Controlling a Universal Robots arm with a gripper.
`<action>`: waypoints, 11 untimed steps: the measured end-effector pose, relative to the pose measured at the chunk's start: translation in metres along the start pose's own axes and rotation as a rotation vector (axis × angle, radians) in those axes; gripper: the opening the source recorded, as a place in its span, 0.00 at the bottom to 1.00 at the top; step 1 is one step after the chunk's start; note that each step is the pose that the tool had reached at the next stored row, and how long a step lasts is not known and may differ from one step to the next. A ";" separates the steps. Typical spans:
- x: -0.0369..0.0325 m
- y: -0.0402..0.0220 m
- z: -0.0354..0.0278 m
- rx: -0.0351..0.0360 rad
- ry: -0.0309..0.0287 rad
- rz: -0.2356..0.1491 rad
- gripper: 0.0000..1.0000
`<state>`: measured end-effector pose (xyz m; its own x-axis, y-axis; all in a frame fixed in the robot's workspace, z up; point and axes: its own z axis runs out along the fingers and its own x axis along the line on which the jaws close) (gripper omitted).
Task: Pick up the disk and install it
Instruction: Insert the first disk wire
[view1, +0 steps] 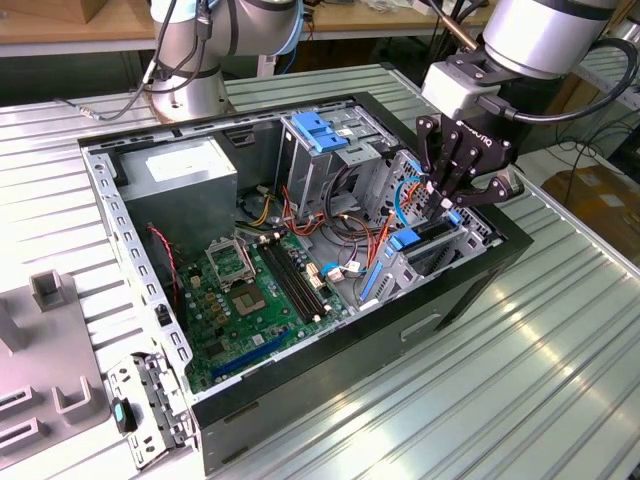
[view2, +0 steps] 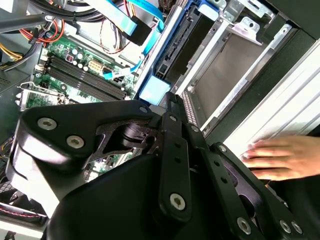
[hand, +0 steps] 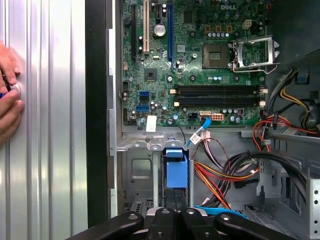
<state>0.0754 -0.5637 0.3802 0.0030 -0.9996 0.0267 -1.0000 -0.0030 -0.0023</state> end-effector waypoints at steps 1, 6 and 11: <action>0.0000 0.0000 0.0000 0.0001 0.0000 0.000 0.11; -0.0001 -0.0005 0.0000 0.0006 0.0000 -0.001 0.11; 0.0000 -0.0070 0.0003 0.0014 -0.0001 -0.033 0.11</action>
<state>0.0824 -0.5636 0.3799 0.0358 -0.9990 0.0267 -0.9994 -0.0359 -0.0028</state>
